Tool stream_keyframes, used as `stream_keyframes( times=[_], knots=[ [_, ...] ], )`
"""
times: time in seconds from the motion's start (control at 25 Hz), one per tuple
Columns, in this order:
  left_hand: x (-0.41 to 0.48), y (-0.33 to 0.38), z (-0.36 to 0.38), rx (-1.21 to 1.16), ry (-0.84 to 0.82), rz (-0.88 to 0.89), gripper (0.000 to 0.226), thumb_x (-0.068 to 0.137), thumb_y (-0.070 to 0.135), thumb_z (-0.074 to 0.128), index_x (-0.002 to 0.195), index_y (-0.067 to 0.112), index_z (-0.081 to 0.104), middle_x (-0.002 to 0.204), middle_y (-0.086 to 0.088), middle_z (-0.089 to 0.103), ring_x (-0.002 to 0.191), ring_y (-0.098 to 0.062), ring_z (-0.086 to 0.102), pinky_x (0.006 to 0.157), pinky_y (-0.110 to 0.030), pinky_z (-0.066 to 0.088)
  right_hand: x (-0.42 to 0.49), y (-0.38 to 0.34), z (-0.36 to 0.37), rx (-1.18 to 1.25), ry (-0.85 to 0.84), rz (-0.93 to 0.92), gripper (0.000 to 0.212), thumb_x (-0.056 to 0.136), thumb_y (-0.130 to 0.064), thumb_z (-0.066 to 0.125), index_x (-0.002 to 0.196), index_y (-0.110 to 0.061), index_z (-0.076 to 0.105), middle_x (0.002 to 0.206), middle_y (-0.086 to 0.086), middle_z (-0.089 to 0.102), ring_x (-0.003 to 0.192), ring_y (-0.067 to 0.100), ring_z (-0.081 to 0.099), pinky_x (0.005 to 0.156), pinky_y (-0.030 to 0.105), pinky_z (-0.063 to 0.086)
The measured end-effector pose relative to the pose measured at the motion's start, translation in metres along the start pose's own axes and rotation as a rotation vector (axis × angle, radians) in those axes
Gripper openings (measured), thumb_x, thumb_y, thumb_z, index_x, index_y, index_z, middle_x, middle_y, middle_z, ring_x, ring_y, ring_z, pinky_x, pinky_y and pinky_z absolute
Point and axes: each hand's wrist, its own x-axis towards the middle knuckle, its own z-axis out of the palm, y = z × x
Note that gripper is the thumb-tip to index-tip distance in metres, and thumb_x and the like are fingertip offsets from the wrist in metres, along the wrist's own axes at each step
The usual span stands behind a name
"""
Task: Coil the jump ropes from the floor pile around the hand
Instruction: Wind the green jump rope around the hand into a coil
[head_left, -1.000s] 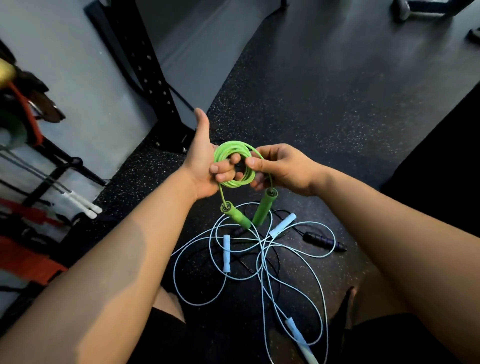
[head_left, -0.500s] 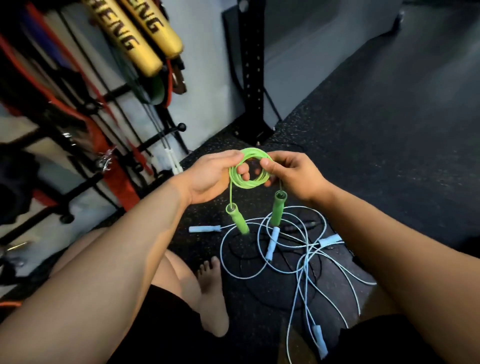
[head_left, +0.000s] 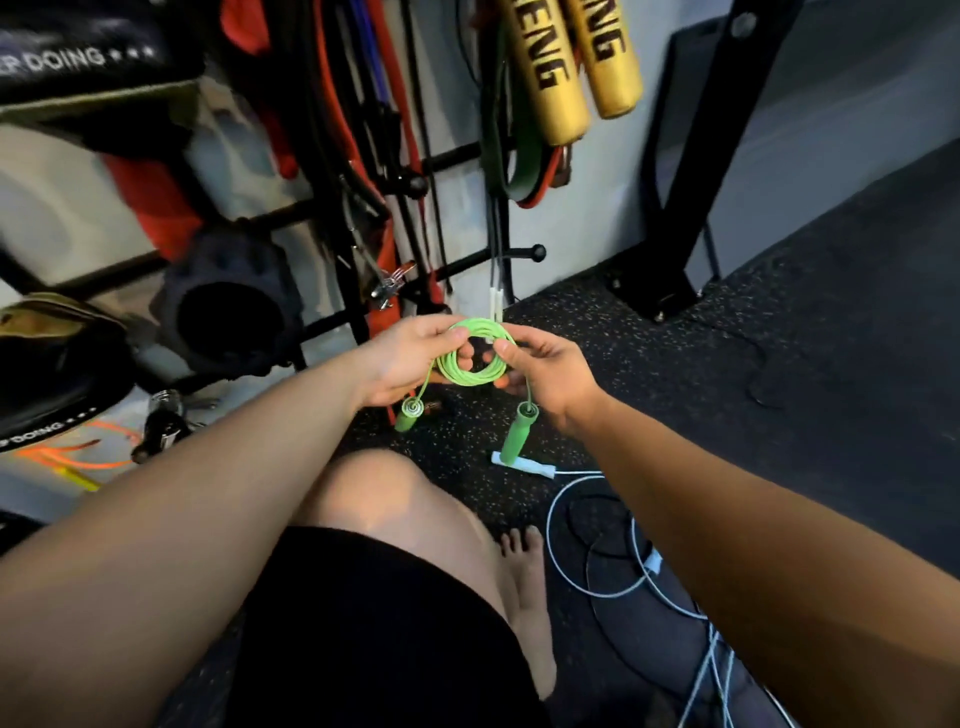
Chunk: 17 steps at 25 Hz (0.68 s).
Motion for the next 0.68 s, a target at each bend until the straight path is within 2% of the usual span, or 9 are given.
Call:
stream_keyframes(
  times=[0.16,0.28,0.36,0.44,0.52,0.56,0.6,0.68],
  knots=[
    [0.033,-0.043,-0.035,0.038,0.125,-0.049,0.037,0.107,0.01,0.049,0.143,0.013,0.057,0.106,-0.007,0.07,0.088,-0.013,0.071,0.074,-0.027,0.062,0.047,0.03,0.021,-0.044,-0.002,0.059,0.024,0.096,-0.005,0.063,0.118,-0.011,0.07,0.076,-0.006,0.076,0.058,0.005,0.066,0.063,0.024,0.059],
    [0.064,-0.063,-0.054,0.087,0.21,-0.02,0.037,0.105,0.009,0.052,0.142,0.014,0.059,0.105,-0.004,0.073,0.079,-0.005,0.074,0.065,-0.022,0.061,0.084,0.045,0.027,-0.113,0.003,0.083,0.028,0.097,-0.007,0.062,0.124,-0.004,0.067,0.089,0.003,0.075,0.065,0.007,0.068,0.066,0.026,0.059],
    [0.09,-0.073,-0.062,0.048,0.31,0.017,0.035,0.104,0.009,0.055,0.138,0.014,0.061,0.105,-0.004,0.074,0.075,-0.003,0.074,0.061,-0.02,0.059,0.119,0.053,0.029,-0.151,0.012,0.076,0.029,0.097,-0.008,0.062,0.125,-0.002,0.067,0.091,0.007,0.074,0.065,0.008,0.069,0.062,0.024,0.06],
    [0.119,-0.084,-0.066,-0.007,0.446,0.056,0.032,0.102,0.01,0.06,0.133,0.015,0.066,0.109,-0.006,0.075,0.081,-0.009,0.074,0.068,-0.027,0.062,0.157,0.058,0.028,-0.206,0.02,0.024,0.027,0.096,-0.008,0.063,0.122,-0.001,0.068,0.088,0.004,0.074,0.065,0.007,0.07,0.064,0.028,0.062],
    [0.147,-0.093,-0.069,-0.014,0.584,0.082,0.027,0.099,0.016,0.066,0.125,0.02,0.072,0.108,-0.004,0.077,0.089,-0.017,0.076,0.082,-0.04,0.064,0.191,0.062,0.023,-0.295,0.026,-0.01,0.025,0.095,-0.015,0.067,0.119,-0.008,0.072,0.086,0.003,0.076,0.068,0.011,0.069,0.068,0.037,0.062],
    [0.156,-0.096,-0.07,-0.001,0.63,0.078,0.025,0.098,0.019,0.068,0.122,0.022,0.074,0.105,0.0,0.077,0.092,-0.019,0.076,0.086,-0.044,0.063,0.204,0.064,0.02,-0.358,0.022,-0.015,0.025,0.094,-0.02,0.069,0.118,-0.014,0.073,0.086,0.003,0.076,0.066,0.013,0.068,0.065,0.04,0.062],
    [0.165,-0.096,-0.071,0.018,0.655,0.073,0.023,0.097,0.022,0.069,0.12,0.024,0.075,0.101,0.003,0.077,0.092,-0.02,0.076,0.086,-0.046,0.062,0.217,0.066,0.017,-0.421,0.01,-0.019,0.027,0.093,-0.024,0.07,0.119,-0.018,0.072,0.086,0.002,0.077,0.063,0.013,0.066,0.058,0.038,0.06],
    [0.176,-0.095,-0.073,0.103,0.698,0.078,0.022,0.097,0.026,0.069,0.118,0.026,0.075,0.103,0.004,0.076,0.092,-0.019,0.074,0.086,-0.043,0.061,0.235,0.068,0.016,-0.484,-0.004,-0.015,0.029,0.093,-0.025,0.07,0.122,-0.019,0.071,0.082,0.001,0.076,0.051,0.007,0.059,0.049,0.026,0.049]
  ],
)
